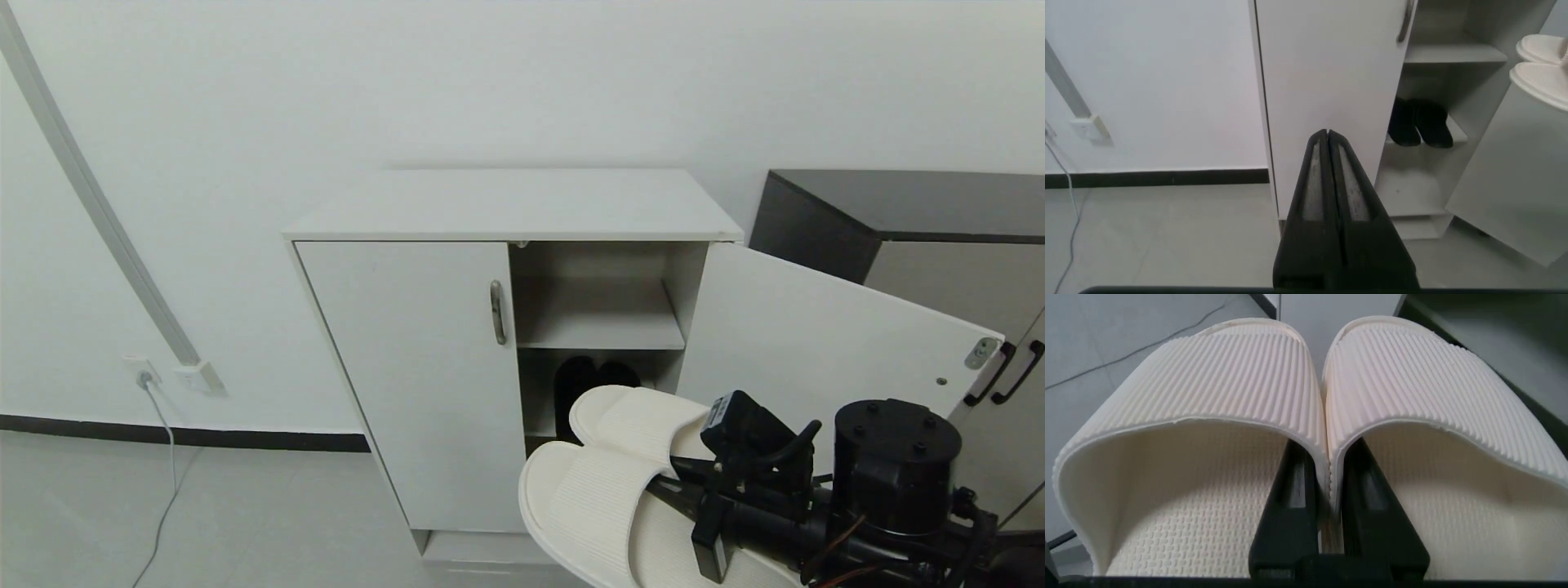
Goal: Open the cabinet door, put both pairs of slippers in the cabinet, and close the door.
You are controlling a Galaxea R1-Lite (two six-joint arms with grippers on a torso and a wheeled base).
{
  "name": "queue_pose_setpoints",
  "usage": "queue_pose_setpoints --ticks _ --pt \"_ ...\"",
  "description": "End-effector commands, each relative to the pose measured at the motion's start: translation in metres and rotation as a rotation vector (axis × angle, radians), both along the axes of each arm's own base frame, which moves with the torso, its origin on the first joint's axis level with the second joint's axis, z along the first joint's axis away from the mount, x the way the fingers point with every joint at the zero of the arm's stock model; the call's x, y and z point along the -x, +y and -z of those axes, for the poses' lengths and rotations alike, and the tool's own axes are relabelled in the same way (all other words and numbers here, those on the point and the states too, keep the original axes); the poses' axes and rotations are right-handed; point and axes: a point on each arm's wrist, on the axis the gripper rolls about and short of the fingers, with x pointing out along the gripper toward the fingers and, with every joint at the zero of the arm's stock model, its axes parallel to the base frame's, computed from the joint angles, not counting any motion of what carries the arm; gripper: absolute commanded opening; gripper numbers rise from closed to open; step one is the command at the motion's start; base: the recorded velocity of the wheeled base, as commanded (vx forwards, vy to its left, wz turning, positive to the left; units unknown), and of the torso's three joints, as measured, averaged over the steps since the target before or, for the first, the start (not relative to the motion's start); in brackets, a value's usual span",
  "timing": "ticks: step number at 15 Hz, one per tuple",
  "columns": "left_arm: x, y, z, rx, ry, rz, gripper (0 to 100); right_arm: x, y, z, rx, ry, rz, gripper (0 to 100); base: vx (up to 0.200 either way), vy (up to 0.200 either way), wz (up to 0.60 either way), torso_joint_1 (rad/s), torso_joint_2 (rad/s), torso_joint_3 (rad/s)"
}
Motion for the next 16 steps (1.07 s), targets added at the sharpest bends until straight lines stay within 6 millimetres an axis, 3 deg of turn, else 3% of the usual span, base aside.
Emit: queue_pose_setpoints --ticks 1,12,16 --pt "-0.0001 0.0 0.0 0.0 0.001 -0.001 0 0.0001 0.0001 0.0002 0.001 0.0 -0.001 0 0.0 0.0 0.0 -0.149 0.47 0.32" --pt "-0.0001 0.0 0.0 0.0 0.001 -0.001 0 0.0021 -0.0006 0.0023 0.007 0.007 -0.006 0 0.0 0.0 0.0 -0.085 0.45 0.366" --pt "-0.0001 0.0 0.0 0.0 0.001 -0.001 0 0.0022 -0.0002 0.0038 0.011 0.012 -0.007 0 0.0 0.0 0.0 0.002 0.06 0.06"
